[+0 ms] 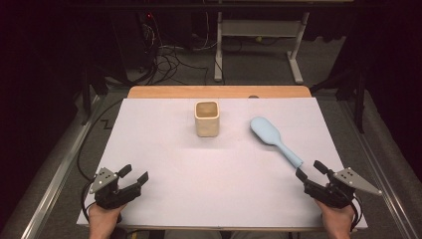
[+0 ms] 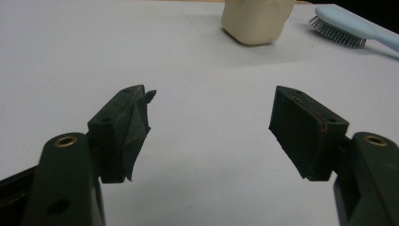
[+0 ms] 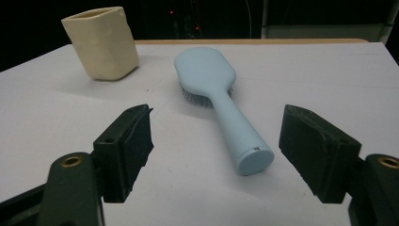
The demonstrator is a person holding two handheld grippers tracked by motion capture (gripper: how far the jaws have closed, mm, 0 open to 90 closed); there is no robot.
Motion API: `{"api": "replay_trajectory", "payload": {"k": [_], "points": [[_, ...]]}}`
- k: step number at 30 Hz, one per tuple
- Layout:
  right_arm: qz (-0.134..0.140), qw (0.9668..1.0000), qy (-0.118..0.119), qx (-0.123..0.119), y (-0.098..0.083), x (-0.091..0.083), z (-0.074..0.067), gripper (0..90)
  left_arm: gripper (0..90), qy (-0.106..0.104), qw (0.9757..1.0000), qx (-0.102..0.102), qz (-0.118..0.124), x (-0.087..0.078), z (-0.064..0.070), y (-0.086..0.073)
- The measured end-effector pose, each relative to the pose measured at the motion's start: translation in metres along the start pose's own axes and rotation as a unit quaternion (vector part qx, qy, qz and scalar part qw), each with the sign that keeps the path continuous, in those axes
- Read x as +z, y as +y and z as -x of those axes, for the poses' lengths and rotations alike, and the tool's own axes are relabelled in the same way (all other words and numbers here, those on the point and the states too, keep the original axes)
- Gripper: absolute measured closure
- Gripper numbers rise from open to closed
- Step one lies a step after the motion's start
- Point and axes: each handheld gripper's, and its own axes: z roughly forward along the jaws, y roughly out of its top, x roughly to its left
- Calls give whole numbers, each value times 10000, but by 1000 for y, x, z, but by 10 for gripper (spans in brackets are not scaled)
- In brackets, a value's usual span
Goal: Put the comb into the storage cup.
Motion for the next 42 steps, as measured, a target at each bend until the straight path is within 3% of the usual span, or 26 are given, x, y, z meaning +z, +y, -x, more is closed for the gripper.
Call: {"api": "replay_trajectory", "payload": {"k": [24, 39, 42], "points": [[-42, 9998, 181, -16, 14, 35, -11, 250, 293, 7, 10000, -51, 18, 0, -1, 0], [-83, 9996, 225, 128, 18, 50, -10, 247, 293, -4, 10000, -56, 20, 0, -1, 0], [-195, 9994, 204, 190, 21, 51, -9, 257, 293, -19, 10000, -24, 30, -1, 0, 0]]}}
